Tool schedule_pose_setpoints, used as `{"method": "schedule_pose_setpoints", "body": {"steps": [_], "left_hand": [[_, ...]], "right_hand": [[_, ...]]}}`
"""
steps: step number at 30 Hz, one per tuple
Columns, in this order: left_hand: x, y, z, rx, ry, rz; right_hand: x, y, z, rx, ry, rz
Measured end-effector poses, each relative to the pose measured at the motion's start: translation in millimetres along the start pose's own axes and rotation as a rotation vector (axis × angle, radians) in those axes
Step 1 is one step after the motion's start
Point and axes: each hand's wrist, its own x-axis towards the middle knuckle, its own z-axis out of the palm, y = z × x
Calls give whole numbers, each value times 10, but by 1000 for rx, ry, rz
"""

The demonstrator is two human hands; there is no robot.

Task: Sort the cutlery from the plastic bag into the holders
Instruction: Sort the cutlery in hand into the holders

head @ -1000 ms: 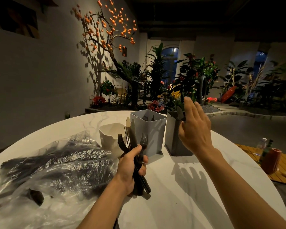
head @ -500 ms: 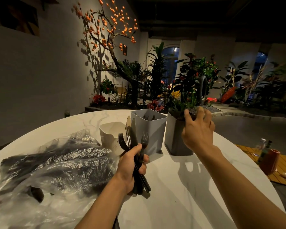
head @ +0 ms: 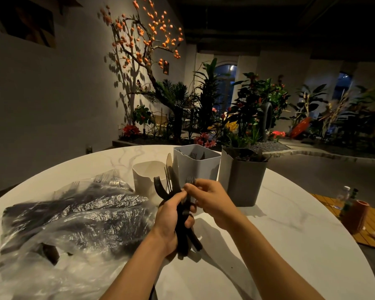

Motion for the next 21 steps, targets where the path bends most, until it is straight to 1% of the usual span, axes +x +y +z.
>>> {"method": "schedule_pose_setpoints", "body": {"steps": [3,5,6,8,11,12,14,15,17,19,21], "left_hand": [[20,-14,-13,4,-6,-21],[26,-19,-16,-4,-12,-36],[29,-15,-19,-20,-11,-43],[42,-9,-24,-58,-4,-62],[53,-25,-34,-38,0,-63],[53,-32,-41,-28,-5,-58],[39,-32,-39,-19,-18,-42],[35,-29,-36,-16,-19,-36],[34,-29,-30,-14,-18,-27],[42,-33,-36,-12,-22,-19],[40,-34,-41,4,-18,-15]], "right_hand": [[27,-125,-70,68,21,-40],[40,-303,-141,153,49,-127],[48,-408,-177,160,101,-193],[97,-594,-247,128,284,-330],[204,-782,-383,82,548,-498],[242,-813,-435,45,604,-549],[326,-825,-525,-124,695,-636],[367,-810,-546,-231,721,-661],[427,-754,-546,-398,702,-664],[466,-677,-524,-492,643,-646],[479,-632,-521,-507,649,-669]]}}
